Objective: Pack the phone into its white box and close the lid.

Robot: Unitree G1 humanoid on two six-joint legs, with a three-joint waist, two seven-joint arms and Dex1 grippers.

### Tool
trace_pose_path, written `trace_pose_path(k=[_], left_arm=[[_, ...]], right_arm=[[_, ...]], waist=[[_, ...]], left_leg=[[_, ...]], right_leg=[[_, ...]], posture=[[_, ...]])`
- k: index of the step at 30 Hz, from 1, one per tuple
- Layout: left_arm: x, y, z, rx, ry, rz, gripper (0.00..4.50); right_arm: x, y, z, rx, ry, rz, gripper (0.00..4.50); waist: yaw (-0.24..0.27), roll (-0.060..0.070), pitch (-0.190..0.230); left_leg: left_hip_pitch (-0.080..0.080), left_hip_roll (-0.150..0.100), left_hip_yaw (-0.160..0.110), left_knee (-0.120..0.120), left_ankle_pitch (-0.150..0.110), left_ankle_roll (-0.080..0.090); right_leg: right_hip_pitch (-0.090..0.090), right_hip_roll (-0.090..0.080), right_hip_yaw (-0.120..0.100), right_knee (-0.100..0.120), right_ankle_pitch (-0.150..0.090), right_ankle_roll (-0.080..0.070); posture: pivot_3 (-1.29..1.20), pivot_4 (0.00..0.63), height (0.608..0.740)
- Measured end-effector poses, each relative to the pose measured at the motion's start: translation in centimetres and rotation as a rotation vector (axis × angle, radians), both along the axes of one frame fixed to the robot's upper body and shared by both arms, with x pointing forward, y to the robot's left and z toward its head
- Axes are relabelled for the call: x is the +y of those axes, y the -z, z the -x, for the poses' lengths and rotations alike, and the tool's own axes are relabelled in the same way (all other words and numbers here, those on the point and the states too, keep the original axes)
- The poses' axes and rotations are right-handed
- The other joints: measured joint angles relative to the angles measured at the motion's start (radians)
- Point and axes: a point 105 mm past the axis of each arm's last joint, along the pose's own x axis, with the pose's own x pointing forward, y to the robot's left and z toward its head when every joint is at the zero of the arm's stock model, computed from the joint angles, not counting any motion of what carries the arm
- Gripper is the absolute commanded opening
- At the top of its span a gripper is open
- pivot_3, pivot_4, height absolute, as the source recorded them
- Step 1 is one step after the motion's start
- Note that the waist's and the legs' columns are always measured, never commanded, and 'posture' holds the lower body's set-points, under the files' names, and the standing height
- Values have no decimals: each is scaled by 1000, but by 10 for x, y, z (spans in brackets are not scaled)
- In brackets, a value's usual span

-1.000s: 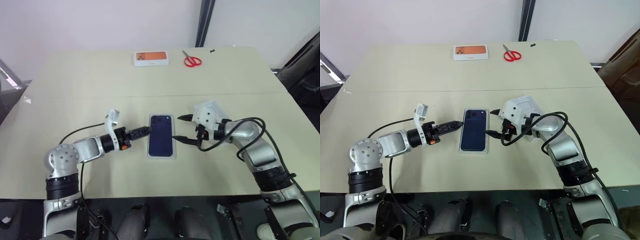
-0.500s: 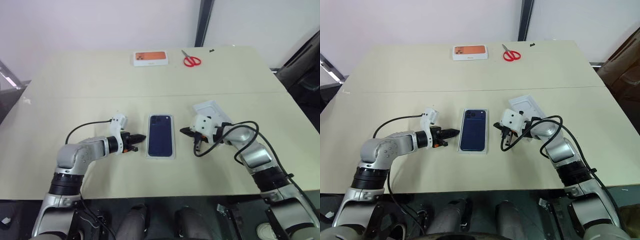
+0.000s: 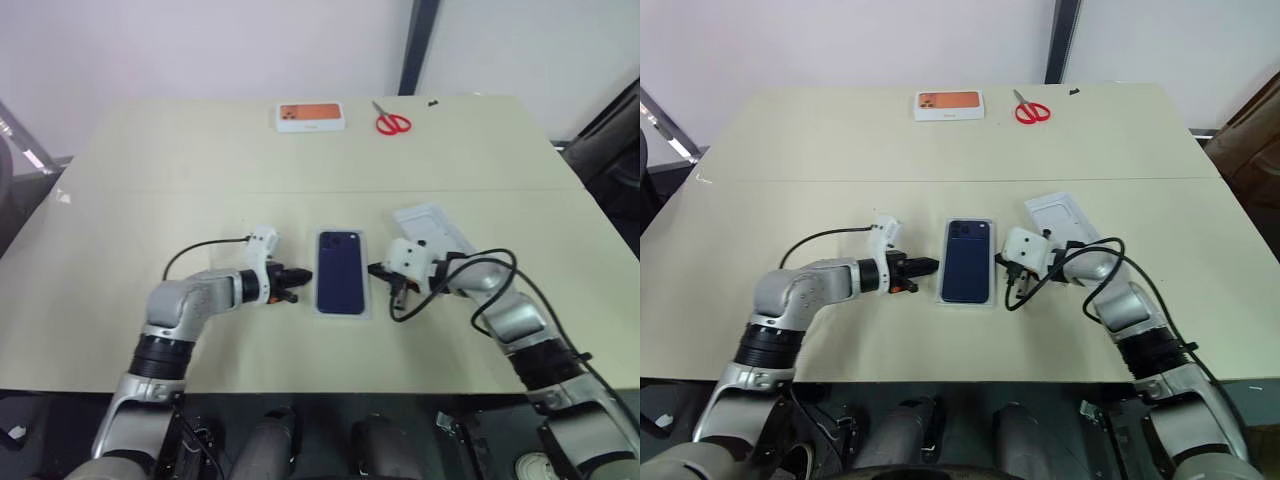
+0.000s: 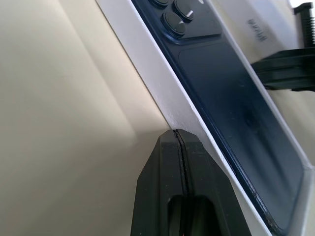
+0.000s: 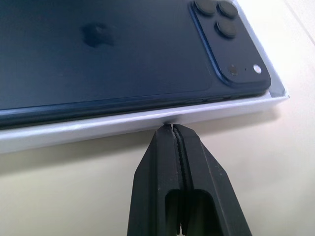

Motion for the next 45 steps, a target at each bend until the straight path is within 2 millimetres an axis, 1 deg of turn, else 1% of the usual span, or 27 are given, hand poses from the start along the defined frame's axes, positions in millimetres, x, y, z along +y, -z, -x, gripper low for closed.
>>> trace_pose_path(k=[3,6,8,11,16,22,26,30,32,34,35,38,39,41,42,43,45], left_arm=[[-22,1,-1,-6,36,4,15],[-38,1,-4,-6,53,22,15],[-44,1,-5,-8,58,29,15],[-48,1,-6,-26,74,17,15],[-47,1,-5,-32,88,14,15],[-41,1,-6,-39,93,4,15],[-32,-1,-11,-70,63,-11,15],[-18,-2,-17,-90,32,-36,15],[-10,-5,-18,-105,21,-45,15],[-2,-10,-19,-133,17,-55,556],[2,-13,-20,-148,14,-53,908],[19,-26,-25,-236,-5,-49,2383],[24,-30,-27,-266,-8,-50,2815],[30,-38,-26,-330,15,-50,3774],[33,-41,-24,-351,30,-46,4349],[35,-41,-21,-368,53,-43,4431],[41,-41,-17,-385,92,-40,4431]], right_arm=[[-19,-1,4,5,36,23,35],[-34,-1,7,6,73,39,35],[-39,0,8,10,92,42,35],[-43,0,10,13,104,42,35],[-43,0,10,13,109,40,35],[-42,-1,11,17,103,37,35],[-39,-7,15,23,75,38,35],[-46,-18,17,-2,76,65,35],[-50,-23,16,-8,93,50,35],[-53,-29,15,1,120,8,562],[-52,-34,14,21,147,-52,929],[-51,-49,12,40,210,-172,2444],[-50,-51,12,44,223,-184,2863],[-48,-49,13,68,250,-196,3877],[-48,-49,13,79,262,-198,4470],[-48,-48,12,89,283,-198,4492],[-51,-48,9,89,318,-188,4492]], waist=[[-2,0,0],[-3,0,0],[-3,0,0],[-4,0,0],[-4,0,0],[-4,0,0],[-6,0,0],[-4,0,0],[-4,0,0],[-4,0,0],[-5,0,0],[-7,0,0],[-6,0,0],[-5,0,0],[-4,0,0],[-3,0,0],[-3,0,0]], left_leg=[[0,0,0,0,0,0],[0,0,0,0,0,0],[0,0,0,0,0,0],[0,1,1,0,0,0],[0,1,1,0,0,0],[0,1,1,0,0,0],[0,1,1,0,0,0],[0,1,1,0,0,0],[0,1,1,0,0,0],[0,1,1,0,0,0],[0,1,1,0,0,0],[0,1,0,-1,0,0],[0,1,0,-1,0,0],[0,1,1,-1,0,0],[0,1,1,-1,0,0],[0,1,1,-1,0,0],[0,1,1,-1,0,0]], right_leg=[[0,0,0,0,0,0],[0,0,0,0,0,0],[0,0,0,0,0,0],[0,0,0,0,0,0],[0,0,0,0,0,0],[0,1,0,0,0,0],[0,1,0,0,0,0],[0,1,0,0,0,0],[0,1,0,0,0,0],[0,1,0,0,0,0],[0,1,1,0,0,0],[-1,1,1,0,0,0],[-1,1,0,0,0,0],[-1,0,1,0,0,0],[-1,0,1,0,0,0],[-1,0,1,0,0,0],[-1,0,1,0,0,0]], posture=[[0,150,734],[0,150,734],[0,150,734],[0,150,734],[0,150,734],[0,150,734],[0,150,734],[0,150,734],[0,150,734],[0,150,734],[0,150,734],[0,150,734],[0,150,734],[0,150,734],[0,150,734],[0,150,734],[0,150,734]])
